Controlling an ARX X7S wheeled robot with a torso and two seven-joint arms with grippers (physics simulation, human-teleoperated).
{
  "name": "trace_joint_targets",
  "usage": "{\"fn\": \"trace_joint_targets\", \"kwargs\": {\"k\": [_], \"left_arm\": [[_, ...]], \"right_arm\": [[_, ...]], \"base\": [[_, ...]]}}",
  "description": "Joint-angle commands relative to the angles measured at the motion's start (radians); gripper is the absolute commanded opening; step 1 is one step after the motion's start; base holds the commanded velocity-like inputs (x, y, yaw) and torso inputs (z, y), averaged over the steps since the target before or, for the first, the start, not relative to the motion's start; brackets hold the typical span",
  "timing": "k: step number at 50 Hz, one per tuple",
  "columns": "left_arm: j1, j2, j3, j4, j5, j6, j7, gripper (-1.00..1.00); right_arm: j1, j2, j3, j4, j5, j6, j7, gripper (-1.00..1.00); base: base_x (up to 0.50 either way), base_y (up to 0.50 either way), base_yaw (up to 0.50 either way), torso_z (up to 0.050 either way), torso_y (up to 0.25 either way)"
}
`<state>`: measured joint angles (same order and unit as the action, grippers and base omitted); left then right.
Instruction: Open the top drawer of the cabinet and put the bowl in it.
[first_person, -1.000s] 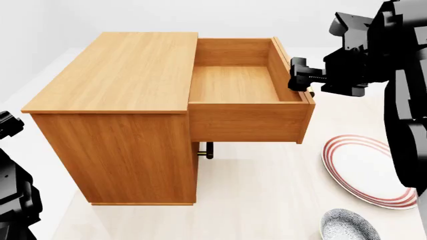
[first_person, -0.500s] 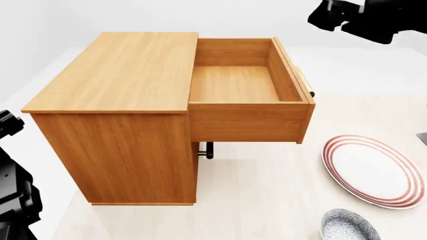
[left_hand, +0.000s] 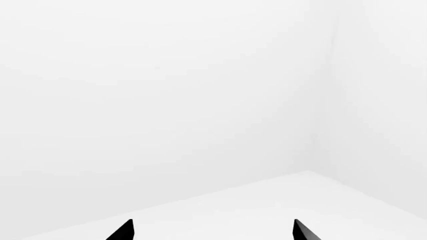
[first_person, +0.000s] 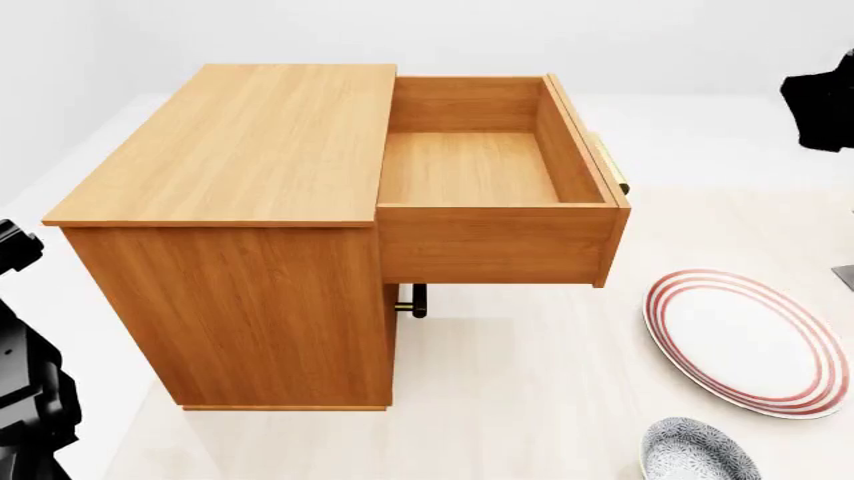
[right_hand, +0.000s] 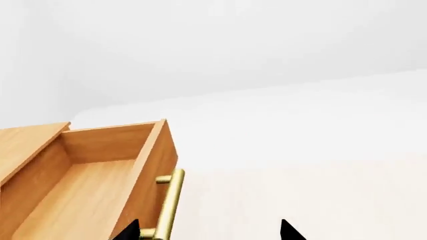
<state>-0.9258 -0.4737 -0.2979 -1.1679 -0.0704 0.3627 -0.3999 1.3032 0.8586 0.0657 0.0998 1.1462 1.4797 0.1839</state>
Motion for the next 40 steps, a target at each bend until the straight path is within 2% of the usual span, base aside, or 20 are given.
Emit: {"fn": "trace_joint_targets", "kwargs": {"k": [1,5,9,21,26,33,40], "left_arm": [[0.000,-0.001,-0.001,-0.004,-0.001,0.006,0.002,1.00],[0.000,0.000,-0.001,-0.008,-0.001,0.009,0.003,1.00],[-0.008,-0.001,0.001,-0.030,0.001,0.022,0.004,1.00],[-0.006,0.002,0.003,-0.022,0.002,0.017,0.003,1.00],[-0.016,0.001,0.006,-0.046,0.004,0.032,0.005,1.00],[-0.037,-0.002,0.013,-0.096,0.008,0.061,0.007,1.00],[-0.035,0.000,0.013,-0.088,0.008,0.055,0.006,1.00]], "right_arm": [[-0.397,0.162,0.161,-0.272,0.288,-0.074,0.148,1.00],[-0.532,0.155,0.163,-0.293,0.250,-0.094,0.109,1.00],[-0.650,0.158,0.101,-0.320,0.149,-0.140,0.036,1.00],[-0.826,0.144,0.059,-0.320,0.052,-0.231,-0.038,1.00],[-0.870,0.150,0.056,-0.317,0.055,-0.227,-0.052,1.00],[-0.866,0.167,0.046,-0.285,0.113,-0.140,-0.016,1.00],[-0.869,0.197,-0.008,-0.280,0.075,-0.128,-0.025,1.00]], "base": [[0.00,0.00,0.00,0.000,0.000],[0.00,0.00,0.00,0.000,0.000],[0.00,0.00,0.00,0.000,0.000],[0.00,0.00,0.00,0.000,0.000],[0.00,0.00,0.00,0.000,0.000],[0.00,0.00,0.00,0.000,0.000],[0.00,0.00,0.00,0.000,0.000]]}}
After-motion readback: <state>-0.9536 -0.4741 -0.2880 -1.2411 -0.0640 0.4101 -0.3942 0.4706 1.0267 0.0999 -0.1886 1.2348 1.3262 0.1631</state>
